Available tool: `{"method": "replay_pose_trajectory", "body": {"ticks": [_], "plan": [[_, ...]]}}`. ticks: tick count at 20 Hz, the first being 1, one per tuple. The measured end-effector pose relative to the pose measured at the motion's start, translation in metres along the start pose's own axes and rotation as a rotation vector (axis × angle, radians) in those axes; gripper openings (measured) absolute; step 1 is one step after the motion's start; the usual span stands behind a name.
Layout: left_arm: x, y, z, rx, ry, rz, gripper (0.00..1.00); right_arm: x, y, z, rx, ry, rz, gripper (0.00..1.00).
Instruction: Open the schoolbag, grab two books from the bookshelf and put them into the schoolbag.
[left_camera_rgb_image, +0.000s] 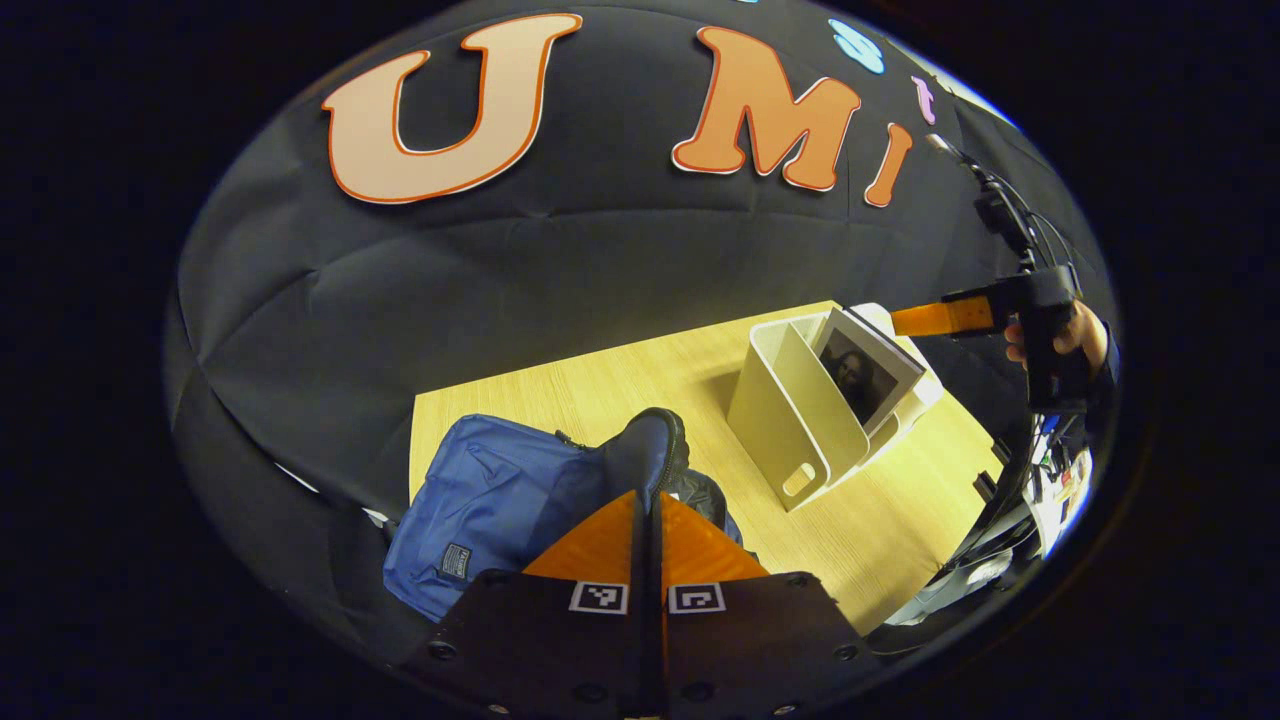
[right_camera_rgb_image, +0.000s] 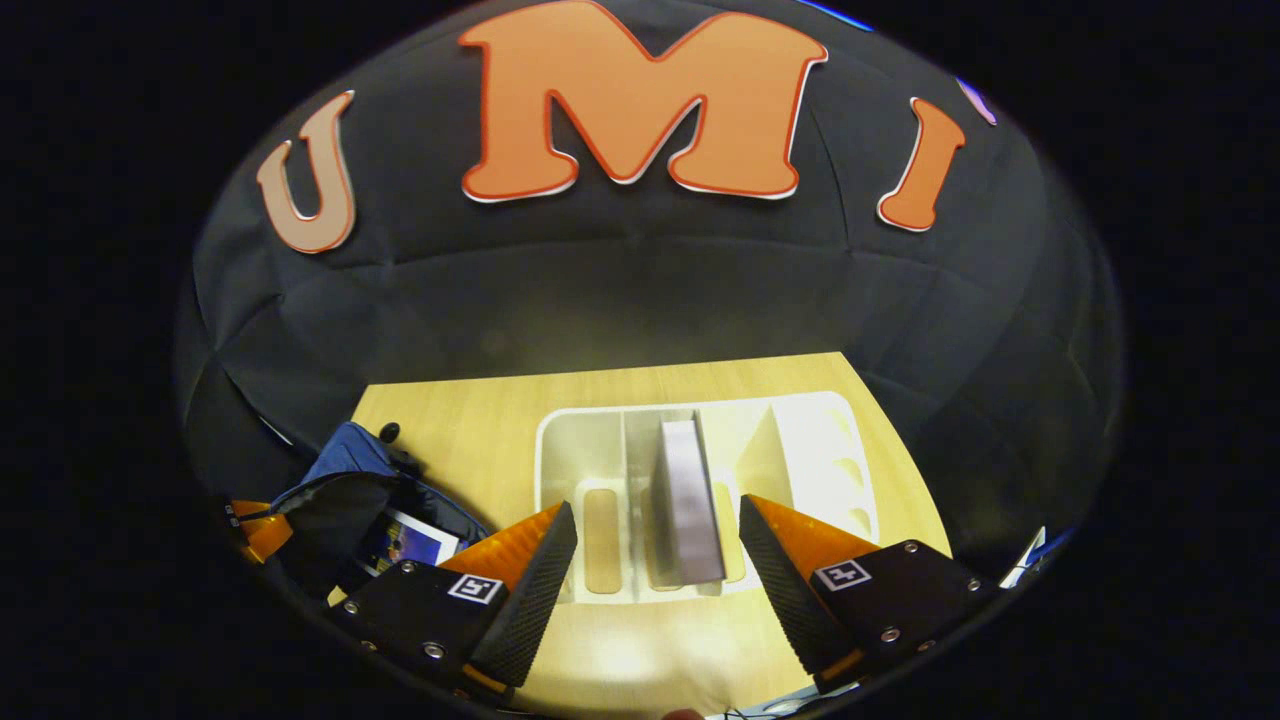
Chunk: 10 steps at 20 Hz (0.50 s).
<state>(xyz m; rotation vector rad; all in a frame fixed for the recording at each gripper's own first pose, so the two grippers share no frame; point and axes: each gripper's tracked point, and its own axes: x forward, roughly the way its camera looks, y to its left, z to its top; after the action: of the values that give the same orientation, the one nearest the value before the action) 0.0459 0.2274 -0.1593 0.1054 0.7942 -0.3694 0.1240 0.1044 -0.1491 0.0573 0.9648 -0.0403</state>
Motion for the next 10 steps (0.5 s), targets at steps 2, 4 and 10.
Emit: {"method": "replay_pose_trajectory", "body": {"ticks": [2, 4, 10], "plan": [[-0.001, -0.002, -0.001, 0.001, 0.002, -0.003, 0.00, 0.025, -0.010, -0.004, 0.014, 0.088, 0.021, 0.97], [0.000, -0.004, -0.004, 0.002, 0.005, -0.008, 0.01, 0.040, -0.012, -0.010, 0.053, 0.170, 0.051, 0.98], [0.006, -0.005, -0.011, -0.023, 0.019, -0.019, 0.01, 0.069, -0.011, -0.029, -0.007, 0.292, 0.039, 0.71]]}}
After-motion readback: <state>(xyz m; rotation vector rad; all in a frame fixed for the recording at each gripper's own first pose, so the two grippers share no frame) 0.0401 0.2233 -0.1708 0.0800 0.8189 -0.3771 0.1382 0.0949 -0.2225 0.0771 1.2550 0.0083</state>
